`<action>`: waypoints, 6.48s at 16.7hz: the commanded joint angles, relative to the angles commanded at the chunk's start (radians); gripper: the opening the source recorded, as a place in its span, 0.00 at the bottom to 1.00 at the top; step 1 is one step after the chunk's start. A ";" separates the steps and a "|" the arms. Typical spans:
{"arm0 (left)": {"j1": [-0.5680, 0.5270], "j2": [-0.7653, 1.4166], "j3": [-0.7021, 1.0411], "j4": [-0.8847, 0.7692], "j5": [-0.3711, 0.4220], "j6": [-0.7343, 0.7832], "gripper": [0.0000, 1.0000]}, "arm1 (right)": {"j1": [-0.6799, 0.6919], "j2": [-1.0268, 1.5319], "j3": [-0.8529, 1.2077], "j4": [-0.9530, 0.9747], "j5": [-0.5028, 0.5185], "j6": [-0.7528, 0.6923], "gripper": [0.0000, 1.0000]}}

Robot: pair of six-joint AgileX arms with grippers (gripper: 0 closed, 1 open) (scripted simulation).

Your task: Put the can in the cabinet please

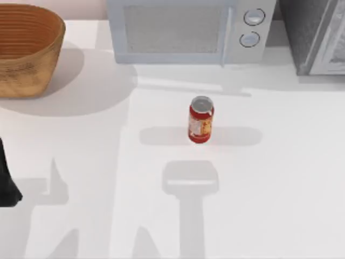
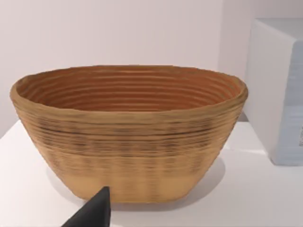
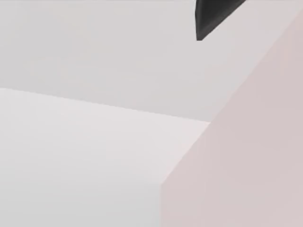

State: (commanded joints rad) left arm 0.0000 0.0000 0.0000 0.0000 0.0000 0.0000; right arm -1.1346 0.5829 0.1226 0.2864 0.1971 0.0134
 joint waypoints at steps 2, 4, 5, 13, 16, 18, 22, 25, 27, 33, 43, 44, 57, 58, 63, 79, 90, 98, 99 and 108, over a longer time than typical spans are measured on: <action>0.000 0.000 0.000 0.000 0.000 0.000 1.00 | -0.259 0.125 0.039 0.077 0.046 0.003 1.00; 0.000 0.000 0.000 0.000 0.000 0.000 1.00 | -0.532 0.255 0.081 0.159 0.095 0.007 1.00; 0.000 0.000 0.000 0.000 0.000 0.000 1.00 | -0.672 0.322 0.104 0.203 0.121 0.008 1.00; 0.000 0.000 0.000 0.000 0.000 0.000 1.00 | -1.852 0.865 0.308 0.578 0.338 0.015 1.00; 0.000 0.000 0.000 0.000 0.000 0.000 1.00 | -2.292 1.062 0.389 0.721 0.421 0.016 1.00; 0.000 0.000 0.000 0.000 0.000 0.000 1.00 | -2.576 1.188 0.441 0.813 0.474 0.016 1.00; 0.000 0.000 0.000 0.000 0.000 0.000 1.00 | -3.105 1.421 0.539 0.985 0.574 0.014 1.00; 0.000 0.000 0.000 0.000 0.000 0.000 1.00 | -3.452 1.574 0.604 1.097 0.640 0.011 1.00; 0.000 0.000 0.000 0.000 0.000 0.000 1.00 | -3.655 1.663 0.641 1.162 0.679 0.008 1.00; 0.000 0.000 0.000 0.000 0.000 0.000 1.00 | -4.091 1.857 0.721 1.301 0.763 0.000 1.00; 0.000 0.000 0.000 0.000 0.000 0.000 1.00 | -4.202 1.906 0.738 1.336 0.785 -0.003 1.00; 0.000 0.000 0.000 0.000 0.000 0.000 1.00 | -4.205 1.907 0.741 1.334 0.783 -0.003 1.00; 0.000 0.000 0.000 0.000 0.000 0.000 1.00 | -4.333 1.945 0.907 1.211 0.658 -0.004 0.92; 0.000 0.000 0.000 0.000 0.000 0.000 1.00 | -4.333 1.945 0.907 1.211 0.658 -0.004 0.85; 0.000 0.000 0.000 0.000 0.000 0.000 1.00 | -4.333 1.945 0.907 1.211 0.658 -0.004 0.47; 0.000 0.000 0.000 0.000 0.000 0.000 1.00 | -4.331 1.941 0.906 1.208 0.659 -0.003 0.00; 0.000 0.000 0.000 0.000 0.000 0.000 1.00 | -4.323 1.462 0.876 0.756 0.651 0.003 0.00; 0.000 0.000 0.000 0.000 0.000 0.000 1.00 | -4.322 1.428 0.878 0.723 0.652 0.007 0.00; 0.000 0.000 0.000 0.000 0.000 0.000 1.00 | -4.305 1.421 0.875 0.720 0.649 0.009 0.00; 0.000 0.000 0.000 0.000 0.000 0.000 1.00 | -3.679 1.164 0.749 0.603 0.524 0.065 0.00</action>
State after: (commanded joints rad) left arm 0.0000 0.0000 0.0000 0.0000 0.0000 0.0000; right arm -4.8136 1.7471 0.8716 0.8889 0.7212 0.0783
